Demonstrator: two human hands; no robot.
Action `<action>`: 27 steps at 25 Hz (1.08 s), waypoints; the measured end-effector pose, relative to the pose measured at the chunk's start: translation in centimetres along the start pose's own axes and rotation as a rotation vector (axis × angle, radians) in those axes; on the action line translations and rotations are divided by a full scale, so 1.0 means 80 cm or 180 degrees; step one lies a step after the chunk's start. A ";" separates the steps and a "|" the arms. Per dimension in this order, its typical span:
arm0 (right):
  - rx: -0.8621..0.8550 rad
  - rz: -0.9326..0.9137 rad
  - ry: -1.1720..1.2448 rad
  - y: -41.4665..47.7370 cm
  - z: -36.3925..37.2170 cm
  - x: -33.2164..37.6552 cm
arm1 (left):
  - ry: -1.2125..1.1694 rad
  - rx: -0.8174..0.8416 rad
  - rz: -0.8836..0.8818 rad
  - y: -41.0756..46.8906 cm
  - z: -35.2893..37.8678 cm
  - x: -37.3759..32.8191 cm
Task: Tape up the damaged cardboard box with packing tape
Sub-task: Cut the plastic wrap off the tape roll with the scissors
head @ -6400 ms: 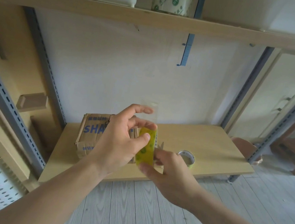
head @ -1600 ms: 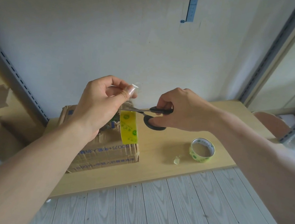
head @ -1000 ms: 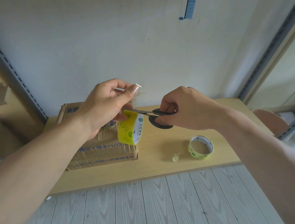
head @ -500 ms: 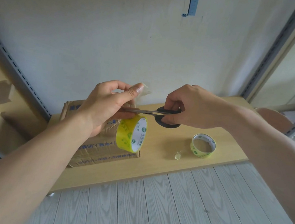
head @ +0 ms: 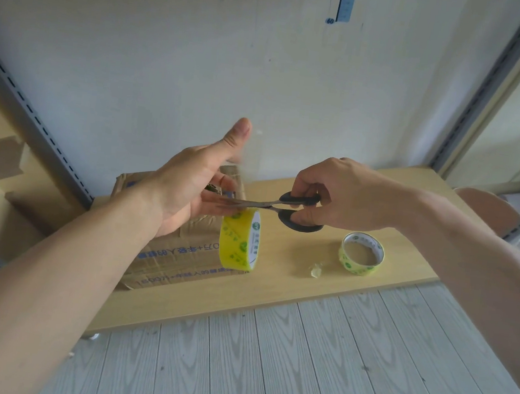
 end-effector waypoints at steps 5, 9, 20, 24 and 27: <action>0.0028 0.0003 0.0075 0.000 0.001 -0.006 | -0.0225 0.0115 -0.0070 0.003 0.002 0.005; -0.0011 0.0045 0.0108 0.001 -0.005 -0.009 | -0.0140 -0.0104 0.0208 0.010 -0.002 0.010; -0.0006 0.0051 0.0099 -0.004 -0.004 -0.012 | 0.0260 -0.0204 0.0649 -0.007 0.002 -0.014; -0.0026 -0.0020 0.0136 -0.007 -0.010 -0.009 | 0.0243 -0.0226 0.1237 -0.014 0.002 -0.028; -0.0056 -0.0076 0.0118 -0.007 -0.015 -0.007 | 0.0359 -0.0096 0.1382 -0.017 0.002 -0.031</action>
Point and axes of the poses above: each hand's wrist, its own y-axis towards the middle knuckle, its own z-axis out of the palm, x = y × z, the point moved 5 cm from there along y, towards the middle knuckle, and after that the axes turned 15 degrees about -x, right-handed, at the moved point
